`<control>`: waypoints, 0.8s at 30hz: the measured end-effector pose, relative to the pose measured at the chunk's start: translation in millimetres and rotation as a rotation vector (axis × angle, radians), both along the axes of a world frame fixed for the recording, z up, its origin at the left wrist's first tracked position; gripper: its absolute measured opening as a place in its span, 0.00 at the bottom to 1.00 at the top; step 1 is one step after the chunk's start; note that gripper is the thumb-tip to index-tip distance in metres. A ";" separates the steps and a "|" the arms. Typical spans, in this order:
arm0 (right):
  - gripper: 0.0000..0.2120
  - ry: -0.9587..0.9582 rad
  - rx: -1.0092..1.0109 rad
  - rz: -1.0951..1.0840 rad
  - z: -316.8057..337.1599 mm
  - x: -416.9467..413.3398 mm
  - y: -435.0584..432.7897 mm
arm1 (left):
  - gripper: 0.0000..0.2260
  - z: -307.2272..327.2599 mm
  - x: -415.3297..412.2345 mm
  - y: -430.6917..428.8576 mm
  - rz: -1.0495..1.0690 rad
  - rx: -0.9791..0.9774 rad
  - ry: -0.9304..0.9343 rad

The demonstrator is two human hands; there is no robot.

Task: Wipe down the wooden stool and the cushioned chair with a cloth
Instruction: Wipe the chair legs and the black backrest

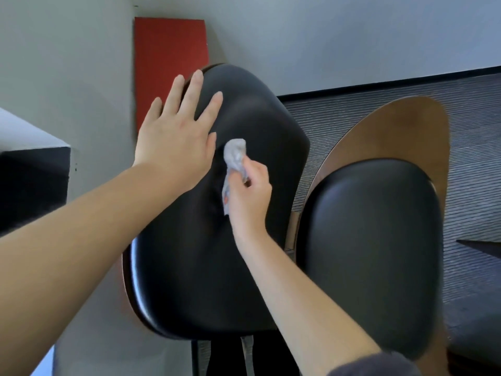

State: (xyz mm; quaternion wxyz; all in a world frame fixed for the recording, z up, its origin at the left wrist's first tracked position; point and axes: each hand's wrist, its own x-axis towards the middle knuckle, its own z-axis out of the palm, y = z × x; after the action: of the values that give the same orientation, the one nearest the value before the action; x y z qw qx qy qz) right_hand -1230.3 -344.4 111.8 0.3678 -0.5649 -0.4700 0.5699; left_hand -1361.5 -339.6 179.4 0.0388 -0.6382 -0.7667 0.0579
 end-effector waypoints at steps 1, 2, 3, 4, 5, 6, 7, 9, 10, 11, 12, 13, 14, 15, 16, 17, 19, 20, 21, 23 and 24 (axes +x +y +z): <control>0.11 -0.001 0.048 0.049 -0.2 1.0 -9.8 | 0.27 0.6 2.1 -5.4 0.007 -0.007 -0.001; 0.10 0.006 0.080 0.072 2.4 1.3 -12.8 | 0.27 0.3 4.3 -10.2 0.012 -0.011 0.001; 0.09 0.006 0.096 0.066 0.2 1.6 -7.9 | 0.27 -0.8 6.4 -14.5 0.015 -0.014 0.005; 0.11 0.000 0.088 0.035 -7.8 3.6 2.1 | 0.27 -1.6 8.2 -17.6 0.016 -0.016 0.011; 0.14 -0.022 0.041 -0.021 -21.6 5.9 15.5 | 0.27 -2.3 9.5 -20.1 0.015 -0.016 0.013; 0.15 -0.044 -0.040 -0.113 -34.6 8.8 29.8 | 0.27 -2.9 10.3 -21.9 0.015 -0.012 0.012; 0.13 -0.066 -0.136 -0.203 -48.5 13.6 43.0 | 0.27 -3.3 10.5 -22.9 0.015 -0.005 0.009; 0.10 -0.088 -0.295 -0.312 -76.1 24.4 57.3 | 0.27 -4.7 11.0 -23.2 0.010 0.008 0.017; 0.10 -0.092 -0.339 -0.316 -82.2 26.6 58.5 | 0.27 -5.3 11.4 -23.0 0.005 0.010 0.025; 0.11 -0.101 -0.348 -0.304 -82.2 26.5 55.9 | 0.27 -5.8 12.0 -22.7 0.001 0.008 0.031; 0.11 -0.099 -0.323 -0.285 -75.4 24.3 51.3 | 0.27 -6.2 12.3 -22.3 -0.001 0.007 0.038; 0.10 -0.089 -0.292 -0.250 -63.7 20.6 42.6 | 0.27 -6.5 12.2 -22.0 -0.002 0.007 0.044; 0.11 -0.080 -0.256 -0.203 -52.4 17.2 32.6 | 0.27 -6.2 12.0 -21.7 0.000 0.004 0.052; 0.11 -0.068 -0.220 -0.151 -41.2 16.0 19.0 | 0.27 -5.9 11.9 -21.7 0.001 0.001 0.059; 0.10 -0.060 -0.181 -0.087 -31.3 17.3 1.9 | 0.27 -5.6 11.9 -21.7 0.001 -0.001 0.065; 0.10 -0.054 -0.132 -0.005 -23.0 20.6 -17.2 | 0.27 -5.4 11.8 -21.8 0.000 -0.001 0.070; 0.10 -0.062 -0.059 0.120 -15.1 26.9 -42.8 | 0.27 -5.7 11.9 -21.9 -0.002 -0.005 0.083; 0.10 -0.065 -0.030 0.136 -16.3 28.4 -42.5 | 0.28 -5.4 12.1 -21.9 -0.002 -0.006 0.086; 0.09 -0.070 -0.017 0.127 -21.8 28.9 -34.3 | 0.28 -5.0 12.2 -21.6 -0.002 -0.008 0.089; 0.10 -0.104 -0.058 0.009 -46.0 30.6 -6.3 | 0.28 -3.5 12.6 -21.2 0.003 -0.017 0.096; 0.10 -0.130 -0.121 -0.084 -57.2 31.8 9.1 | 0.28 -2.7 13.2 -21.4 0.000 -0.023 0.104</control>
State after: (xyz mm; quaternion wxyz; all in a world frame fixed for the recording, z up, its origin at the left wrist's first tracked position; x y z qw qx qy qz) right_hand -1198.6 -335.3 54.6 0.3253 -0.6409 -0.4335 0.5436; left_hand -1348.3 -360.9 176.7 0.0711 -0.6349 -0.7628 0.0998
